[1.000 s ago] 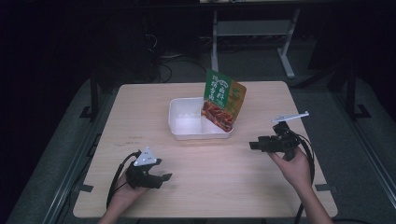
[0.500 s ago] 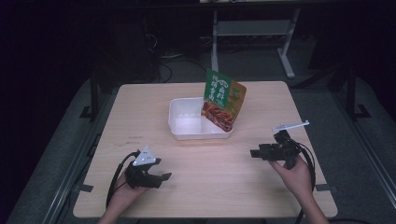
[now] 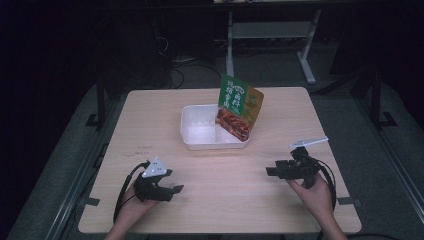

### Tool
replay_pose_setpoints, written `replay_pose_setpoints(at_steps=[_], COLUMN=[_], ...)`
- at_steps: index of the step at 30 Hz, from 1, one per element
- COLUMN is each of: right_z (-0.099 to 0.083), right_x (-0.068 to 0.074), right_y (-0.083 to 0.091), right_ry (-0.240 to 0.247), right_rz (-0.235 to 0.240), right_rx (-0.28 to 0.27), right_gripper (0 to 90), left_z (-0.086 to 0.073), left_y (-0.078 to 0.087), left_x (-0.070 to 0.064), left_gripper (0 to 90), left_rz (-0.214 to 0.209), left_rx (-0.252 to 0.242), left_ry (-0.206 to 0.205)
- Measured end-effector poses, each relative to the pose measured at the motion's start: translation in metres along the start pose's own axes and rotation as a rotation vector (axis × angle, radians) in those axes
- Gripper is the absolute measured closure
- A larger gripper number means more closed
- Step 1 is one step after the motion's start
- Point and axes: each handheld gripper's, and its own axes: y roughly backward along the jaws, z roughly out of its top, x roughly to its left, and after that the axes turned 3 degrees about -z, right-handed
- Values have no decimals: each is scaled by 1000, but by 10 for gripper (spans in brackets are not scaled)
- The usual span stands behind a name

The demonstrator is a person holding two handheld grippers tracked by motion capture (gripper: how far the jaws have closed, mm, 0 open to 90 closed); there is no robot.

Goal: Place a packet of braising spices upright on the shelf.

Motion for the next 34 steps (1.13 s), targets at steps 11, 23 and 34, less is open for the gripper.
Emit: replay_pose_setpoints(at_steps=[11, 23, 34], right_z=[-20, -26, -25], right_x=[2, 13, 15], right_y=[-7, -23, -22], right_ry=[7, 68, 88], right_rz=[-11, -48, -37], right_rx=[-9, 0, -30], right_gripper=[417, 402, 380], left_z=[1, 3, 2], left_y=[0, -4, -4], left_x=[-1, -4, -2], left_gripper=[293, 276, 270], left_rz=[-4, -13, -11], left_rx=[2, 18, 19], left_ry=[-4, -42, -38])
